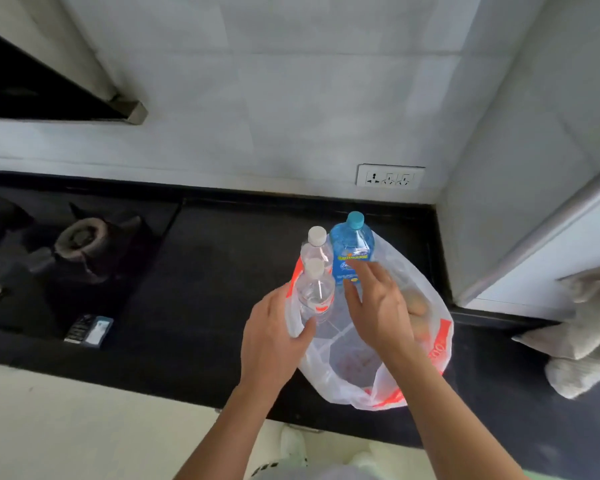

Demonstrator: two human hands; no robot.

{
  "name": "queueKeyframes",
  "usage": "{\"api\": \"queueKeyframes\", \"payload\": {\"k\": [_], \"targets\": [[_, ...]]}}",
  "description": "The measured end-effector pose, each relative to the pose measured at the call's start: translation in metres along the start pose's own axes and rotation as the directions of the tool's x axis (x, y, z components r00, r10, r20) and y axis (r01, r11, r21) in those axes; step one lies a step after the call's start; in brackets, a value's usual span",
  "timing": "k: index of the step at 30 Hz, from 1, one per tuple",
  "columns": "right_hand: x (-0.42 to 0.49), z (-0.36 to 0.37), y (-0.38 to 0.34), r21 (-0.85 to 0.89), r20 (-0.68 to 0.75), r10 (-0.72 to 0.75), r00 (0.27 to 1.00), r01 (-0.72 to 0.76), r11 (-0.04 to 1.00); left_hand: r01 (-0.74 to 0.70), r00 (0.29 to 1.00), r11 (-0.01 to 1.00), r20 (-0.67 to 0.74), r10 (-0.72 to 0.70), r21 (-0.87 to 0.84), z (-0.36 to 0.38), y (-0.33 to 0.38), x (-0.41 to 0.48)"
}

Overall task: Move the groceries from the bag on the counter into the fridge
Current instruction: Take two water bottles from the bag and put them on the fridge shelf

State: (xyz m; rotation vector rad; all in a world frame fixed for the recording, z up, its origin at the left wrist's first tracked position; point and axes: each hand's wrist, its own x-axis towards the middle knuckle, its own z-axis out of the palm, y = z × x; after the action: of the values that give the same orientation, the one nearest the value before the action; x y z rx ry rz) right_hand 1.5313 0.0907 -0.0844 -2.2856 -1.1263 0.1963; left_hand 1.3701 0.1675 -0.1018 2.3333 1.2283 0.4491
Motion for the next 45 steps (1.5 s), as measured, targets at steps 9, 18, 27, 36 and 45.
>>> {"api": "queueKeyframes", "payload": {"k": [9, 18, 27, 36, 45], "targets": [[0.049, 0.015, -0.023, 0.094, 0.151, 0.096, 0.984, -0.111, 0.989, 0.158, 0.977, 0.955, 0.181, -0.114, -0.252, 0.028, -0.002, 0.043], [0.076, 0.030, -0.026, 0.121, 0.230, 0.131, 0.964, -0.162, 0.979, 0.267, 0.955, 0.868, 0.235, -0.180, -0.418, 0.034, -0.005, 0.054], [0.085, 0.063, -0.034, 0.081, 0.259, 0.111, 0.959, -0.136, 0.987, 0.307, 0.951, 0.647, 0.201, -0.235, -0.698, 0.011, -0.041, 0.045], [0.070, 0.093, -0.045, 0.081, 0.185, 0.131, 0.974, -0.148, 0.986, 0.298, 0.950, 0.586, 0.178, -0.255, -0.754, -0.021, -0.036, 0.056], [0.056, 0.087, -0.048, 0.231, 0.200, 0.237, 0.951, -0.280, 0.932, 0.361, 0.918, 0.521, 0.198, -0.342, -0.773, -0.046, -0.032, 0.054]]}}
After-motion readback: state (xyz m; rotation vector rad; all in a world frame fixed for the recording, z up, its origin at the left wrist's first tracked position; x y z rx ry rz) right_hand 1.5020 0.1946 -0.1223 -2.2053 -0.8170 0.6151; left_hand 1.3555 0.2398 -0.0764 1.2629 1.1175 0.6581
